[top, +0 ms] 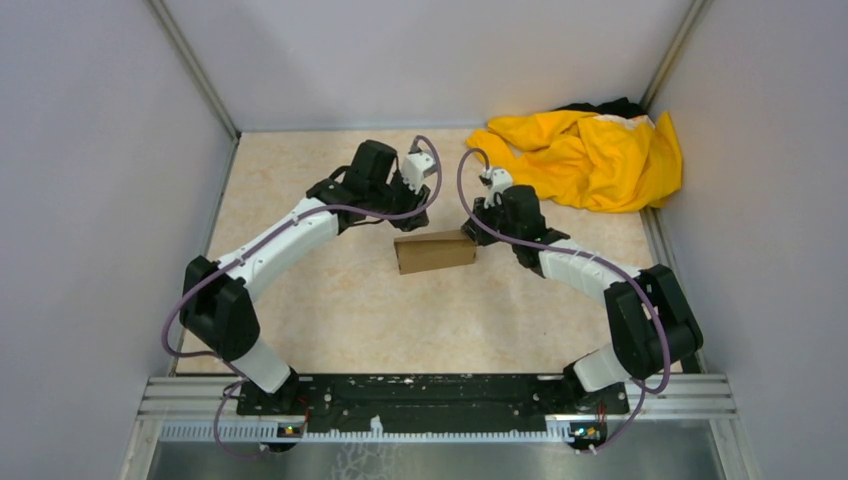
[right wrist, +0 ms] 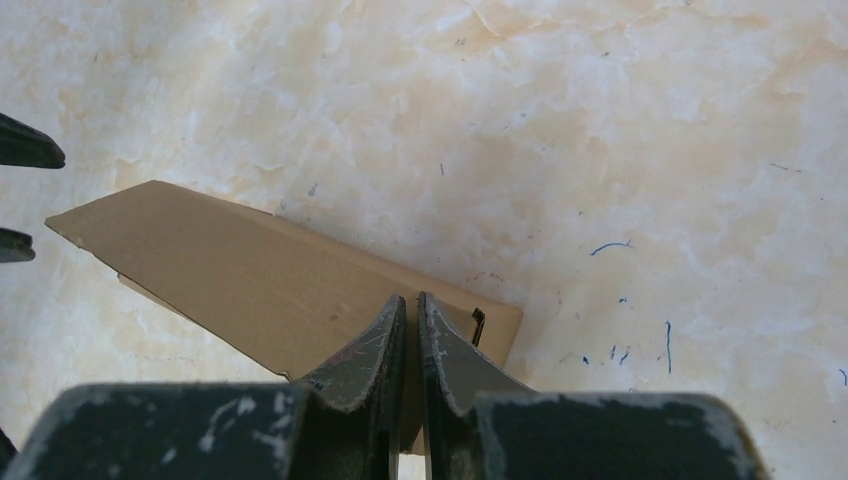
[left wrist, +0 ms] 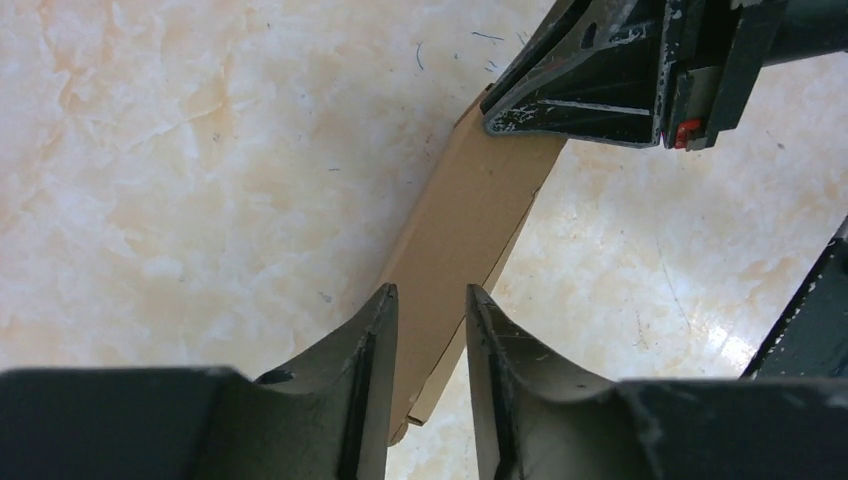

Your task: Fold the paper box

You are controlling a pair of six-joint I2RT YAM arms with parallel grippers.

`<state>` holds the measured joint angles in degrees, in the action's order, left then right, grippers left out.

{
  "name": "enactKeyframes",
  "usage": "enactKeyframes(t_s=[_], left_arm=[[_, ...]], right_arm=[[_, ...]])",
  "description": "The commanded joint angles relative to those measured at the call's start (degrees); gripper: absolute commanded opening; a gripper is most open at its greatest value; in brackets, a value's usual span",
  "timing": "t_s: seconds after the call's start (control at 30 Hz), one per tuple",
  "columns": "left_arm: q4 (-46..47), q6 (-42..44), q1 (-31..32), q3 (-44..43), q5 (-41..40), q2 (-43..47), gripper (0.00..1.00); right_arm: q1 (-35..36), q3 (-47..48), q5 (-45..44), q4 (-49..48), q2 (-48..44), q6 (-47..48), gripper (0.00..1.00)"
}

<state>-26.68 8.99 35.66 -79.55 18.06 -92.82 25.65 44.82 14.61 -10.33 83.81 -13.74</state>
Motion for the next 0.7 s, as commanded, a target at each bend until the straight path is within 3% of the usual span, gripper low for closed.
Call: enactKeyframes(t_s=[0.0, 0.07, 0.4, 0.67], left_arm=[[2.84, -3.96, -0.8, 1.3, 0.62, 0.71, 0.32], [3.1, -4.88, -0.98, 2.04, -0.05, 0.87, 0.25], [5.27, -8.1, -1.6, 7.67, -2.79, 2.71, 0.22], [8.34, -15.24, -1.35, 17.65, -7.99, 7.17, 0.19]], right_arm=[[1.51, -0.7, 0.43, 8.87, 1.63, -0.32, 0.09], [1.6, -0.7, 0.42, 9.1, 1.55, -0.15, 0.09], [1.76, -0.95, 0.06, 9.42, 1.51, 0.11, 0.09], [2.34, -2.02, -0.45, 8.85, 1.99, -0.05, 0.09]])
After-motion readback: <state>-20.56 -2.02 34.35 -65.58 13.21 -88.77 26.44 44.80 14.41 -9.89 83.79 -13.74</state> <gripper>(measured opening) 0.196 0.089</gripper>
